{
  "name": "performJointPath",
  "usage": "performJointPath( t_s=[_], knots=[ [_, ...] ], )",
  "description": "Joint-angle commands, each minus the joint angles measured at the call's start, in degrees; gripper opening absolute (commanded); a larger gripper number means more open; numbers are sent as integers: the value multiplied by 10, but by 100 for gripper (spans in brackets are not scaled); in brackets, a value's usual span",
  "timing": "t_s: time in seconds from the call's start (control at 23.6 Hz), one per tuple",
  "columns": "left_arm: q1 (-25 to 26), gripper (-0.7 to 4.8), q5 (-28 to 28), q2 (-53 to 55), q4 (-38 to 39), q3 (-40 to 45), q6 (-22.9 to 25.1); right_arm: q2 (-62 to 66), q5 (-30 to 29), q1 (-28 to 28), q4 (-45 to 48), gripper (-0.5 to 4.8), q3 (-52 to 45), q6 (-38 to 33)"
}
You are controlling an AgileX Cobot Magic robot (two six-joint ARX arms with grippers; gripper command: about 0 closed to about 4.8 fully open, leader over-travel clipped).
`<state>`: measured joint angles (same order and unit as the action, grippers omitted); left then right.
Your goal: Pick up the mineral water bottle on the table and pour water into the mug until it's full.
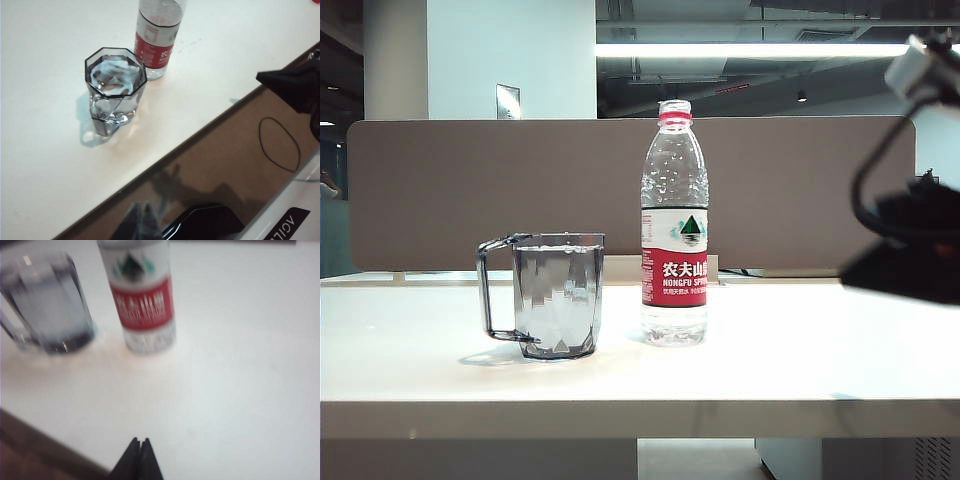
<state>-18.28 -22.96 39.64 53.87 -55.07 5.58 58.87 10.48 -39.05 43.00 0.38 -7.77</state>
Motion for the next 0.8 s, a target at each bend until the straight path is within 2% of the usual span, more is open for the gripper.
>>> performJointPath(
  t_s=[0.04, 0.25, 0.51, 0.68, 0.8],
  knots=[
    [0, -5, -2, -1, -4, -3, 0, -66, -1, 2, -138, -6, -4, -2],
    [0, -5, -2, -1, -3, -3, 0, -150, -5, 5, -232, -6, -4, -2],
    [0, -5, -2, -1, -3, -3, 0, -314, -61, 95, -389, -6, -4, -2],
    [0, -5, -2, -1, -4, -3, 0, -431, -83, 171, -449, -6, -4, -2],
    [0, -5, -2, -1, -3, -3, 0, -487, -106, 206, -488, -6, -4, -11]
  ],
)
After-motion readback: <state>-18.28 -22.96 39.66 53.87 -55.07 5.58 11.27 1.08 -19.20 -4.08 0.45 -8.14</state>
